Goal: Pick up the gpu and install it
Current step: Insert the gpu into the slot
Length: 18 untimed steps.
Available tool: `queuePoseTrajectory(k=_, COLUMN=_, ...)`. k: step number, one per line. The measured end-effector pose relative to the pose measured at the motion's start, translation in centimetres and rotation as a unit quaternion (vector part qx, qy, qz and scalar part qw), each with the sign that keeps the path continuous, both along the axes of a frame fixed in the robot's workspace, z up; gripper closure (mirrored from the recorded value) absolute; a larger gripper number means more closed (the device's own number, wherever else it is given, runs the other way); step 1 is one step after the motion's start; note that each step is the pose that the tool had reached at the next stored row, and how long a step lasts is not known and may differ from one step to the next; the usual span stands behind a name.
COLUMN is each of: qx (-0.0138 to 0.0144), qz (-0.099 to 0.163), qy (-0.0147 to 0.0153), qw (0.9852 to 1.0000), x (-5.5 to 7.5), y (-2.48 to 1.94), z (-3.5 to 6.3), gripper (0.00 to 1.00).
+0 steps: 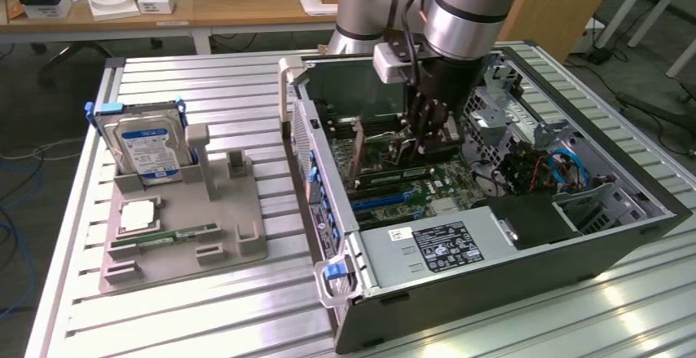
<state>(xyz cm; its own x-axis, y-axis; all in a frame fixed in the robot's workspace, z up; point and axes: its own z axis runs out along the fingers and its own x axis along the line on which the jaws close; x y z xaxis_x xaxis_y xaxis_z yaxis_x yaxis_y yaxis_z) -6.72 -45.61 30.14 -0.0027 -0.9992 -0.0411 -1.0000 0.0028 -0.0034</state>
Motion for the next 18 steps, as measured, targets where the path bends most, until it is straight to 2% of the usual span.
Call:
queuePoseTrajectory(k=3, qx=0.0, qz=0.001, qy=0.0, qw=1.0, x=-0.2, y=-0.27, z=-0.05, gripper=0.74)
queuePoseTrajectory(k=9, qx=-0.0001, qz=0.001, qy=0.0001, qw=1.0, x=-0.8, y=-0.35, z=-0.27, gripper=0.74)
queuePoseTrajectory(k=13, qx=0.0, qz=0.001, qy=0.0, qw=1.0, x=-0.8, y=-0.55, z=-0.65, gripper=0.74)
queuePoseTrajectory(k=18, qx=0.0, qz=0.001, qy=0.0, qw=1.0, x=-1.2, y=-0.55, z=-1.25, gripper=0.74)
